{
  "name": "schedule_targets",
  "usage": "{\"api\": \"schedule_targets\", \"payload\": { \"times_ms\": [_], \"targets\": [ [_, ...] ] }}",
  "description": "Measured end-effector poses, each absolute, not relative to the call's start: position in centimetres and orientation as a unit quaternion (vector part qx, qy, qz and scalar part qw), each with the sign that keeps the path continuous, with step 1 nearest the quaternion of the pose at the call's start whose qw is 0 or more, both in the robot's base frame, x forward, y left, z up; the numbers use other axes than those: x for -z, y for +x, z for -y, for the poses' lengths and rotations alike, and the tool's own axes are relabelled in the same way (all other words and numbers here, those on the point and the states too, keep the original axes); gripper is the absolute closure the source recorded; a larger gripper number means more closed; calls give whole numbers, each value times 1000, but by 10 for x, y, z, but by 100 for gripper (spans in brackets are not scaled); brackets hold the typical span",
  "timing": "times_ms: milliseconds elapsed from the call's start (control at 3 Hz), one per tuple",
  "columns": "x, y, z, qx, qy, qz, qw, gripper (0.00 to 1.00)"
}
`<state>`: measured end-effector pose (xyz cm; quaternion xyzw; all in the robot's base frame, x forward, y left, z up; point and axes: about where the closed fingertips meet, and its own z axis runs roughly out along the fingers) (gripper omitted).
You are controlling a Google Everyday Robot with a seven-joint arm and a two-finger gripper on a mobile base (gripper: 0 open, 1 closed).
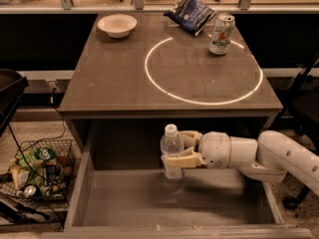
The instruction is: Place blue plastic bottle into top drawer
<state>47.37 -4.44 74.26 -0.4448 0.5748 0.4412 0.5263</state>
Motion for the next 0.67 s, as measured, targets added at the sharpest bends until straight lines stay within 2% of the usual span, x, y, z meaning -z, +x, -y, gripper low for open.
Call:
{"api": "schedule_targets", "payload": {
  "times_ms": [667],
  "targets": [
    [-728,474,29,-452,-448,-580,508,100]
  ]
}}
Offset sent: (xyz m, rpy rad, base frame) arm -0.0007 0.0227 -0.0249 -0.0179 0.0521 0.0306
